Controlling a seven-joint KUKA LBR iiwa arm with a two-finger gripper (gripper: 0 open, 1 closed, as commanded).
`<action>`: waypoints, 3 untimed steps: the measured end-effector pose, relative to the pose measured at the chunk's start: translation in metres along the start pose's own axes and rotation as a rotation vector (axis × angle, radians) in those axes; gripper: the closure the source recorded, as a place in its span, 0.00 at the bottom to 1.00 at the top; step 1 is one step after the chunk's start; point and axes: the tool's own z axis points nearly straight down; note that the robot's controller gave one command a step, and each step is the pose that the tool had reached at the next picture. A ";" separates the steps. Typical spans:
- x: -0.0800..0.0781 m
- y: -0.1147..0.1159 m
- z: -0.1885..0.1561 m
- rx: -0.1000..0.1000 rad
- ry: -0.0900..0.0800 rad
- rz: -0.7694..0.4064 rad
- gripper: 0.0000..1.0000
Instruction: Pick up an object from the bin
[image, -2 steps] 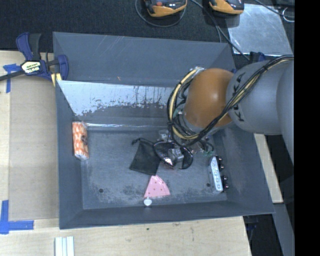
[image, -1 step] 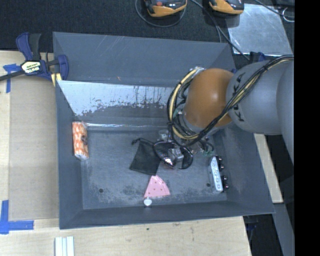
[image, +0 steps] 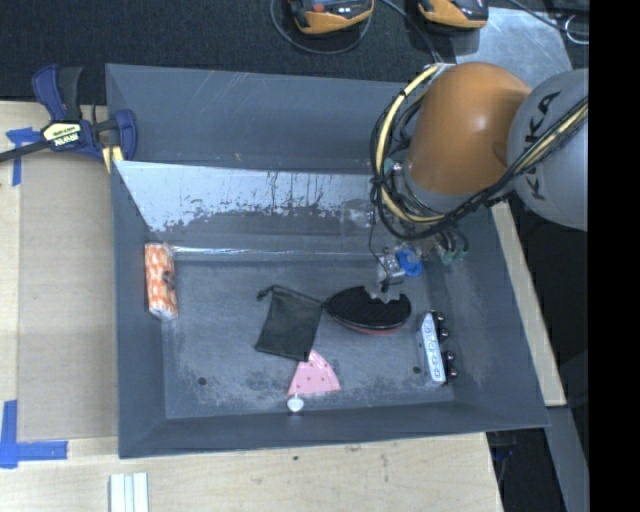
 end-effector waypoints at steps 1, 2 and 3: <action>0.000 0.000 0.001 -0.001 0.002 0.000 0.00; -0.009 0.011 0.076 0.002 -0.007 -0.094 0.00; 0.016 -0.003 0.090 0.001 -0.001 0.006 0.00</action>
Offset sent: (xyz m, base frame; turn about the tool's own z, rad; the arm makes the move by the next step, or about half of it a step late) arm 0.0071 0.0160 -0.0957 -0.1172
